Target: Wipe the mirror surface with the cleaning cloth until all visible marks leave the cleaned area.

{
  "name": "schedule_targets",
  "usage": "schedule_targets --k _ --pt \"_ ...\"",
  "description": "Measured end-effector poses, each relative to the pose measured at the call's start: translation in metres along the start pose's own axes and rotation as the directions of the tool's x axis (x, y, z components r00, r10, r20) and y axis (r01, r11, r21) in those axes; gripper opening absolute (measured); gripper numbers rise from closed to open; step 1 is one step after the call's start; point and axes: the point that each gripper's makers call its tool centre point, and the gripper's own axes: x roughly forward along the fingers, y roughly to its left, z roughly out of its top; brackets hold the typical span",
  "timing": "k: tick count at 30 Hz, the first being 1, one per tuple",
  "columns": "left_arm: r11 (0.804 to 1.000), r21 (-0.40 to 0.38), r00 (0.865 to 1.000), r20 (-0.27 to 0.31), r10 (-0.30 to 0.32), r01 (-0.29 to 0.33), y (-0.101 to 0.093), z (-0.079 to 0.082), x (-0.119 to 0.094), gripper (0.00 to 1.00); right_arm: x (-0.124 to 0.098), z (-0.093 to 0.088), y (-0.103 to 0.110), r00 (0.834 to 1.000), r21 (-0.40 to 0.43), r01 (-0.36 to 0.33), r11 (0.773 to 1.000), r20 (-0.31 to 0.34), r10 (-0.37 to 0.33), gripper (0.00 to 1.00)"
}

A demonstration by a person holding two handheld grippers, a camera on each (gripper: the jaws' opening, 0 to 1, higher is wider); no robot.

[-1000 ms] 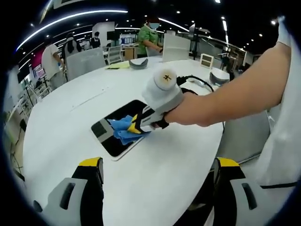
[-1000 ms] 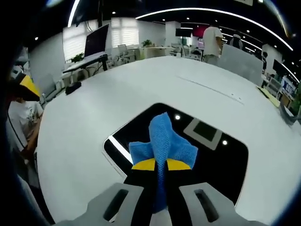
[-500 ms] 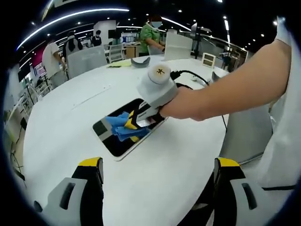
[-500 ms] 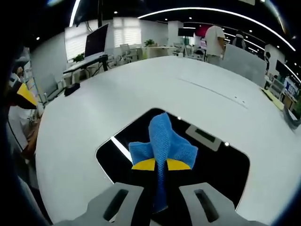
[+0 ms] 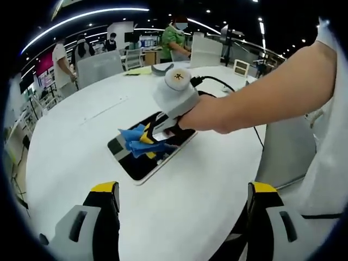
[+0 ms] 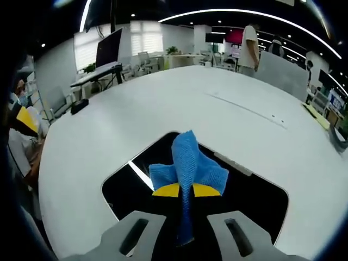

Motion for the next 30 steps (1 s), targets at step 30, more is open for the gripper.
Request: schedule_targets --k 30 --pt "1.0 -0.006 1.0 -0.001 0.0 0.0 0.012 0.005 0.006 0.99 0.021 0.018 -0.013 0.998 -0.055 -0.064 0.996 -0.004 0.064 0.01"
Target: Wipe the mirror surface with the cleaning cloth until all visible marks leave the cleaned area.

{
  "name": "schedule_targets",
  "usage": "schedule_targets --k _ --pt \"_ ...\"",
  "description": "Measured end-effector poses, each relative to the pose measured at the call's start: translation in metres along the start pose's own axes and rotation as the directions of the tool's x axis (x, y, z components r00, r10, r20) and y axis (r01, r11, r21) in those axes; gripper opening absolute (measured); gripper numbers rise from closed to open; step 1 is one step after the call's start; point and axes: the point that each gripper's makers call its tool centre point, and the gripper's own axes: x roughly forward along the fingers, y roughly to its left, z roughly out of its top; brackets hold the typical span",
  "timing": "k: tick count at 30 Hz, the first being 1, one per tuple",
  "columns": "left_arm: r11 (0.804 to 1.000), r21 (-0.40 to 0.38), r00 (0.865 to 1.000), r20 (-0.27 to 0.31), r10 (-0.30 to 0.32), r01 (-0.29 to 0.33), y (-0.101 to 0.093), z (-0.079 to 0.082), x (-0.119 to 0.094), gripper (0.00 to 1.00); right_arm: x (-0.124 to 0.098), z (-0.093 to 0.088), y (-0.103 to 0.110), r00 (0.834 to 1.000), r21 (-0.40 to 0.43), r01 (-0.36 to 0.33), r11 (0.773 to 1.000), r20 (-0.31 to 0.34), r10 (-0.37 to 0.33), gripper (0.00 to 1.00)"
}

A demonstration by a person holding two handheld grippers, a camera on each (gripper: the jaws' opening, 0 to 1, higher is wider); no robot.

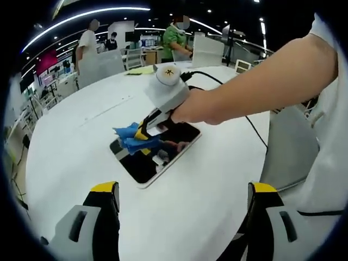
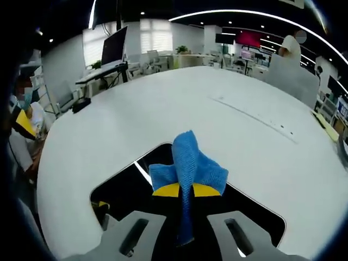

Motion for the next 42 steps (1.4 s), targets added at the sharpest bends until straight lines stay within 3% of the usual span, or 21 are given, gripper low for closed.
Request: schedule_targets --k 24,42 --pt "1.0 0.001 1.0 0.012 0.007 -0.007 0.0046 0.0022 0.0007 0.99 0.0008 0.0009 0.0003 1.0 -0.003 -0.026 1.0 0.005 0.026 0.01" --pt "1.0 0.007 1.0 0.011 0.005 -0.006 0.0037 0.0056 0.0052 0.99 0.0042 0.0042 0.0015 0.997 -0.063 -0.081 0.995 0.005 0.081 0.01"
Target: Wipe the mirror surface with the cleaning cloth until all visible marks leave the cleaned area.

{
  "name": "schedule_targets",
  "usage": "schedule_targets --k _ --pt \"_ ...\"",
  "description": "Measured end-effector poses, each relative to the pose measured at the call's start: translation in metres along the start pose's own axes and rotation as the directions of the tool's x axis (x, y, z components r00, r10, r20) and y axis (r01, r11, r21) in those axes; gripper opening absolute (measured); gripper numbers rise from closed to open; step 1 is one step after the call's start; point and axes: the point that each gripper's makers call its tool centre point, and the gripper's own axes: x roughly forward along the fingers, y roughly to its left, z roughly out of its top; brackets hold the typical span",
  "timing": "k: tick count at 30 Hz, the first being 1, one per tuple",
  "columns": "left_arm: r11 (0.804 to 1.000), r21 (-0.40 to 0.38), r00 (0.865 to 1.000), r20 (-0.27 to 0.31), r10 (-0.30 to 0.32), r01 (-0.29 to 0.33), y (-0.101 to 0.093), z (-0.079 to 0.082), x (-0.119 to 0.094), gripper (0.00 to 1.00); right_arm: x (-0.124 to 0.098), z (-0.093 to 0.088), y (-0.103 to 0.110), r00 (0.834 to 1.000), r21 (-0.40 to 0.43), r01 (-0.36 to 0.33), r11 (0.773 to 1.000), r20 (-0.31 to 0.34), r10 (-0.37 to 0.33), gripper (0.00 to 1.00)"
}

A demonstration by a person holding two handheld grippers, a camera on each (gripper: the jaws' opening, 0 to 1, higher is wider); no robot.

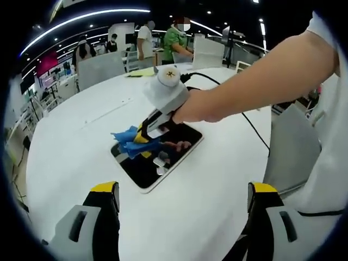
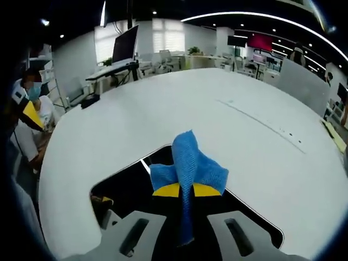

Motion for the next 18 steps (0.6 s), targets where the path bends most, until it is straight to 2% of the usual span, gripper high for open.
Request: schedule_targets --k 6,9,18 --pt "1.0 0.005 1.0 -0.017 0.01 -0.01 0.0019 -0.0063 0.0005 0.99 0.0021 0.0014 -0.0002 0.999 -0.03 -0.044 0.999 -0.005 0.044 0.01" --pt "1.0 0.0 1.0 -0.001 0.016 -0.016 0.0027 -0.004 -0.0012 0.99 0.0034 0.0027 0.0012 0.998 -0.058 -0.06 0.997 -0.015 0.059 0.01" --pt "1.0 -0.001 1.0 -0.007 0.024 -0.024 0.0011 -0.0067 -0.0052 0.99 0.0086 0.0075 0.0033 0.992 -0.103 -0.128 0.986 0.009 0.13 0.01"
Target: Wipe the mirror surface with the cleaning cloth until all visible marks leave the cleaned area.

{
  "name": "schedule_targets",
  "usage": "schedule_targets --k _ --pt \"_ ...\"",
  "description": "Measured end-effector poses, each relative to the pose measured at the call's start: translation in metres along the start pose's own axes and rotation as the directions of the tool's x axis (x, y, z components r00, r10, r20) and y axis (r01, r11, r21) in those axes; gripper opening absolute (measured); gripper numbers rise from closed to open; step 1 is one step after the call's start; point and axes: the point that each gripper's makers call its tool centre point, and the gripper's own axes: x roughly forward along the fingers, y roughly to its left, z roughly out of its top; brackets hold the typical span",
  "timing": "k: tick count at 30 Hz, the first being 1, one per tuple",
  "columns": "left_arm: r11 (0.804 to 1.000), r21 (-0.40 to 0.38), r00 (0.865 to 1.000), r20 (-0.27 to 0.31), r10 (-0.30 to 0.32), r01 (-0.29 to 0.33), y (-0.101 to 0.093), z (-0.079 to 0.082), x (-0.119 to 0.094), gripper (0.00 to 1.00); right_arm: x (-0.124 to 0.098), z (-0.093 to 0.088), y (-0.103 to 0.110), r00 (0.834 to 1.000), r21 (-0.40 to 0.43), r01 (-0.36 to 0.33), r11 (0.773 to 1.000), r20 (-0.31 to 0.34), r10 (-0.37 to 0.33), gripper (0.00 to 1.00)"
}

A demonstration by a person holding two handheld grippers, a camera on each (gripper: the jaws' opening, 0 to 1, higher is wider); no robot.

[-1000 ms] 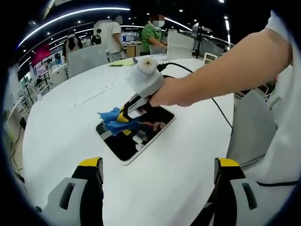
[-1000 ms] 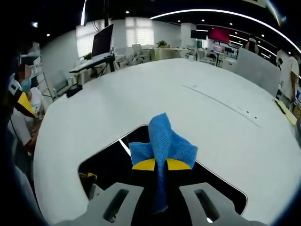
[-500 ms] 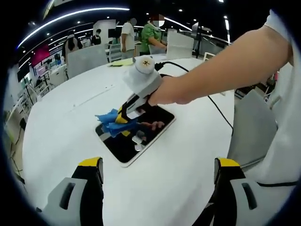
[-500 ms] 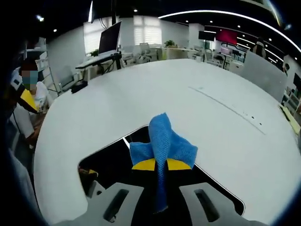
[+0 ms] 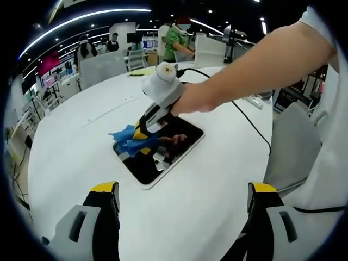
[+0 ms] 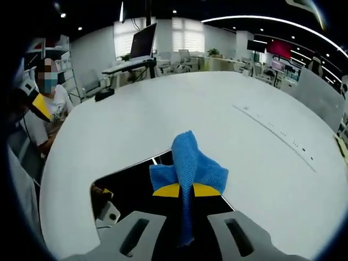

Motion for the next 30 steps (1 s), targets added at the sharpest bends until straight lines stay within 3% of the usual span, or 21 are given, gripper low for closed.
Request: schedule_targets --k 13,30 --pt "1.0 -0.001 1.0 -0.013 0.011 -0.011 0.0 -0.003 -0.001 0.99 0.005 0.005 0.008 0.997 -0.021 -0.078 0.997 0.027 0.078 0.01" --pt "0.999 -0.014 0.999 -0.032 0.042 -0.043 -0.005 -0.01 -0.003 0.99 0.006 0.006 0.037 0.983 -0.119 -0.172 0.978 0.046 0.179 0.01"
